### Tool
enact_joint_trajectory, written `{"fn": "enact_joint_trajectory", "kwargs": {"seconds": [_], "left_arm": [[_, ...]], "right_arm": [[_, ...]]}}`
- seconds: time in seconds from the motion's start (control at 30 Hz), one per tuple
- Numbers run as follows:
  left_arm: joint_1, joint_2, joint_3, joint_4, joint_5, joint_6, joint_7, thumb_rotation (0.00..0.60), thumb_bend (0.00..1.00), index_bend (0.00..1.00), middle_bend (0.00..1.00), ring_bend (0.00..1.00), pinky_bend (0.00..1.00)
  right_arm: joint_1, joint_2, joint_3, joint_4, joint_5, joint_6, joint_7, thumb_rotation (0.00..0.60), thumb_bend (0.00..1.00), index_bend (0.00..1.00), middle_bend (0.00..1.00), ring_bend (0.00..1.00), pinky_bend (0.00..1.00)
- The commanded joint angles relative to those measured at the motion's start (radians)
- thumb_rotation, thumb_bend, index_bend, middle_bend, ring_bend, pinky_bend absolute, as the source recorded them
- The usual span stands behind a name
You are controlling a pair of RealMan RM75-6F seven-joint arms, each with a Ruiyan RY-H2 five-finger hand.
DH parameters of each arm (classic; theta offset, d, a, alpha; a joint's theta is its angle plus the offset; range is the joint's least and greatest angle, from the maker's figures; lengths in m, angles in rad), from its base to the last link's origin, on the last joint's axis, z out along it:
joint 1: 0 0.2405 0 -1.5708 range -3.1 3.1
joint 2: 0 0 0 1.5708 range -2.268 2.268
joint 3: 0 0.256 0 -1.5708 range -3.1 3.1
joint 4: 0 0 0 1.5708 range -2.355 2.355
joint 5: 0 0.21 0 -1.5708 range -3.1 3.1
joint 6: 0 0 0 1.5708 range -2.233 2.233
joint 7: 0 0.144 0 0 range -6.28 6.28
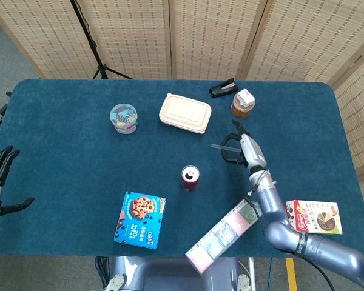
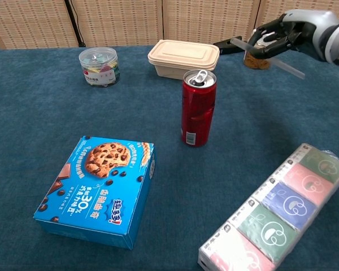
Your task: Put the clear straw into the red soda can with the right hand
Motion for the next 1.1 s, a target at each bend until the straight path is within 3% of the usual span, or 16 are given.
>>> {"fn": "enact_joint_trajectory", "kwargs": {"seconds": [0.03,0.2,0.67,0.93,1.1], "left_arm": [[-0.001,0.002,-0.003,0.001,-0.006,-0.003,-0.005,0.600,0.09,0.00,0.00,0.00,0.00],[-0.001,0.003,-0.010,0.002,-0.023,-0.003,-0.013,0.600,0.09,0.00,0.00,0.00,0.00],[0.002,0.018,-0.015,0.015,-0.020,0.002,-0.071,0.600,0.09,0.00,0.00,0.00,0.00],[0.004,0.016,-0.014,0.015,-0.015,0.007,-0.065,0.600,0.09,0.00,0.00,0.00,0.00],[0.005,0.016,-0.012,0.014,-0.015,0.007,-0.063,0.600,0.09,0.00,0.00,0.00,0.00]], "right_arm": [[-0.062,0.093,0.050,-0.115,-0.093,-0.047,0.149,0.600,0.55,0.59,0.00,0.00,0.00],[-0.089,0.151,0.085,-0.191,-0.168,-0.080,0.278,0.600,0.55,0.59,0.00,0.00,0.00],[-0.141,0.294,0.196,-0.376,-0.235,-0.235,0.678,0.600,0.56,0.59,0.00,0.00,0.00],[-0.129,0.303,0.212,-0.419,-0.235,-0.275,0.794,0.600,0.59,0.59,0.00,0.00,0.00],[-0.091,0.258,0.199,-0.400,-0.220,-0.299,0.855,0.600,0.60,0.59,0.00,0.00,0.00]]}}
